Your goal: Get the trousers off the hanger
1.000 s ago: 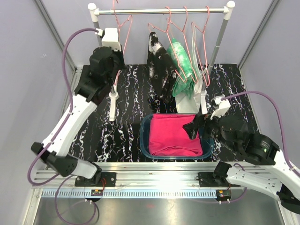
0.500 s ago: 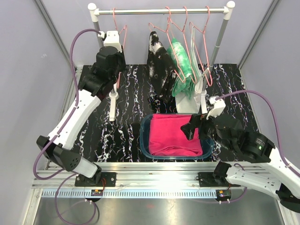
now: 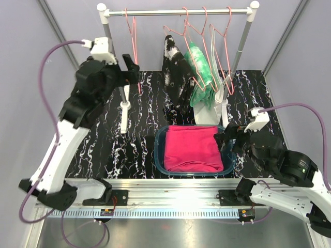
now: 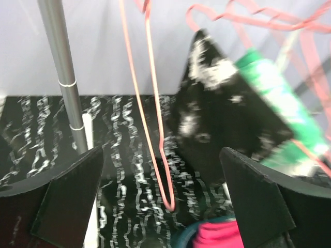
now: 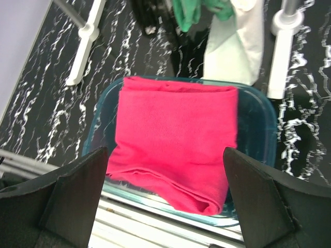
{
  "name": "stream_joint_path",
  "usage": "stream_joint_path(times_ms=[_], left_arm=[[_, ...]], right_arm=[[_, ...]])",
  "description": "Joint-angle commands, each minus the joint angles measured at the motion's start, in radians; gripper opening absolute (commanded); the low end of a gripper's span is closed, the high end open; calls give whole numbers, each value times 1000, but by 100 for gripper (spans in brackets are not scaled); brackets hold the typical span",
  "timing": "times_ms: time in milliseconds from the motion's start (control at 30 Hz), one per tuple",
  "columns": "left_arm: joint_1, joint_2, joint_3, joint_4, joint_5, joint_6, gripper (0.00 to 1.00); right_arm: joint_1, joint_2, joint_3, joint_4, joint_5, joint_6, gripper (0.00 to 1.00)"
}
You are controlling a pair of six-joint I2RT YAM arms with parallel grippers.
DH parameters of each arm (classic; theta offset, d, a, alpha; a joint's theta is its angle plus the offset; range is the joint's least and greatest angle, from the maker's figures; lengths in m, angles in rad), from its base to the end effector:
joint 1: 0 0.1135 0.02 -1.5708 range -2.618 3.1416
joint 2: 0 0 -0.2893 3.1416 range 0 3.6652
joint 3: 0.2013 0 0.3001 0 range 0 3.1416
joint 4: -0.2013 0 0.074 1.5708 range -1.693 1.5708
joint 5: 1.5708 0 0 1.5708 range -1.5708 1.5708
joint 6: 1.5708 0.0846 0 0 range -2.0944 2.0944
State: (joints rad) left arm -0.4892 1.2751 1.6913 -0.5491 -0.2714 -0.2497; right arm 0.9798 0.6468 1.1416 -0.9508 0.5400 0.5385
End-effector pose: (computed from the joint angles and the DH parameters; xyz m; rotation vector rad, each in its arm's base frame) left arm 0.3059 -0.1372 0.5434 0.0014 1.7091 -0.3203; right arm 0.1203 0.1012 0.4157 -0.0988 1.9826 0.4465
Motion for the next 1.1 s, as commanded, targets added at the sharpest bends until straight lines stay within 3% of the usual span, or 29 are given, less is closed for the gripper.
stream_joint_path(times_ms=[0,100,233,433,633,967,1067], left_arm=[[-5,-117,-19,3,118,-48,99],[-38,-151,-33,8,166,-81,99],[-164,-85,56,-37,150,-96,99],[-334,42,186,-52,-29,-131,99],[-414,182,257,-11,-185,-184,99],[-479,581,666,-81,-511,-27,99],[-479,653,685,-25,-589,65,93]], right_arm=[[3,-3,44,-11,104,14,99],[3,-7,40,10,113,8,100],[3,-13,17,53,121,12,99],[3,-22,4,83,147,72,99],[3,-16,-5,136,121,83,100],[3,36,-13,199,29,84,99],[2,47,-9,204,-6,80,99]])
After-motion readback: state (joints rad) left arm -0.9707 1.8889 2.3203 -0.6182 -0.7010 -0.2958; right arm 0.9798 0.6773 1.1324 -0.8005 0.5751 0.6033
